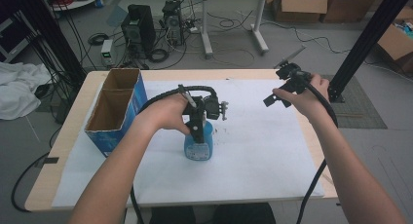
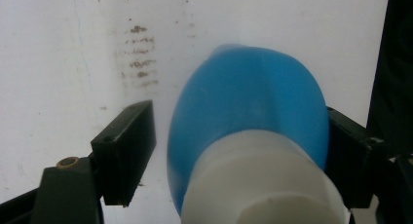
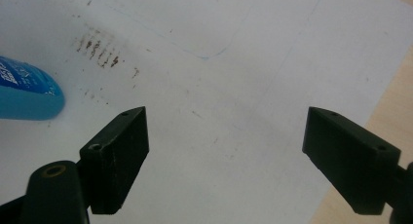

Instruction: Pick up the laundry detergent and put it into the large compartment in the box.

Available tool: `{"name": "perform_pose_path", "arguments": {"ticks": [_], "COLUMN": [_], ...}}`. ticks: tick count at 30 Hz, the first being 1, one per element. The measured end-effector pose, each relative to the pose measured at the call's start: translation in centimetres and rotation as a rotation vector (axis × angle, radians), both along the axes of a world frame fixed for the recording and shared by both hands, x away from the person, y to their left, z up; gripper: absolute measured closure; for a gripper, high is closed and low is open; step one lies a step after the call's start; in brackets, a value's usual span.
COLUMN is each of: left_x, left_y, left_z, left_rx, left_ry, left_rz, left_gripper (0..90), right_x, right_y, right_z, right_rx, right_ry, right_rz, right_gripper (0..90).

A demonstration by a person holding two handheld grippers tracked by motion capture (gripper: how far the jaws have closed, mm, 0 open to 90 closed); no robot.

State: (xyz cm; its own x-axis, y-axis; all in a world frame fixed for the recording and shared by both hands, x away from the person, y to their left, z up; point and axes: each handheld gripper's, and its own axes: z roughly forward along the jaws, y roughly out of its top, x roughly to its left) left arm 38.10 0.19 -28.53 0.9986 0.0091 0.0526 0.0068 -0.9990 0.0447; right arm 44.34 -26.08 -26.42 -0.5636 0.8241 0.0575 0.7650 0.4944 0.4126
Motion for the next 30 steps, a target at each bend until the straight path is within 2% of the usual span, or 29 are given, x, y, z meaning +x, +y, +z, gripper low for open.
{"name": "perform_pose_path", "arguments": {"ticks": [9,16,19,27,30], "left_x": [0.05,0.11,0.16,0.26,0.26], "left_y": [-0.01,0.07,0.06,0.03,-0.06], "left_z": [-0.04,0.0,0.02,0.08,0.11], "left_rx": [0.004,0.004,0.006,0.006,0.018], "left_ry": [-0.014,0.002,0.022,0.034,0.04], "left_rz": [0.001,0.002,0.001,0.001,-0.01], "left_gripper": [26.2,29.0,31.5,35.4,36.7], "right_x": [0.04,0.09,0.12,0.18,0.21], "right_y": [0.3,0.43,0.42,0.37,0.39], "right_z": [-0.2,-0.17,-0.19,-0.28,-0.26], "right_rx": [0.004,0.004,0.003,0.01,0.008], "right_ry": [0.008,0.004,0.006,0.01,0.01], "right_rz": [0.007,0.012,0.009,0.009,0.01], "right_gripper": [16.8,16.9,16.9,17.3,17.3]}}
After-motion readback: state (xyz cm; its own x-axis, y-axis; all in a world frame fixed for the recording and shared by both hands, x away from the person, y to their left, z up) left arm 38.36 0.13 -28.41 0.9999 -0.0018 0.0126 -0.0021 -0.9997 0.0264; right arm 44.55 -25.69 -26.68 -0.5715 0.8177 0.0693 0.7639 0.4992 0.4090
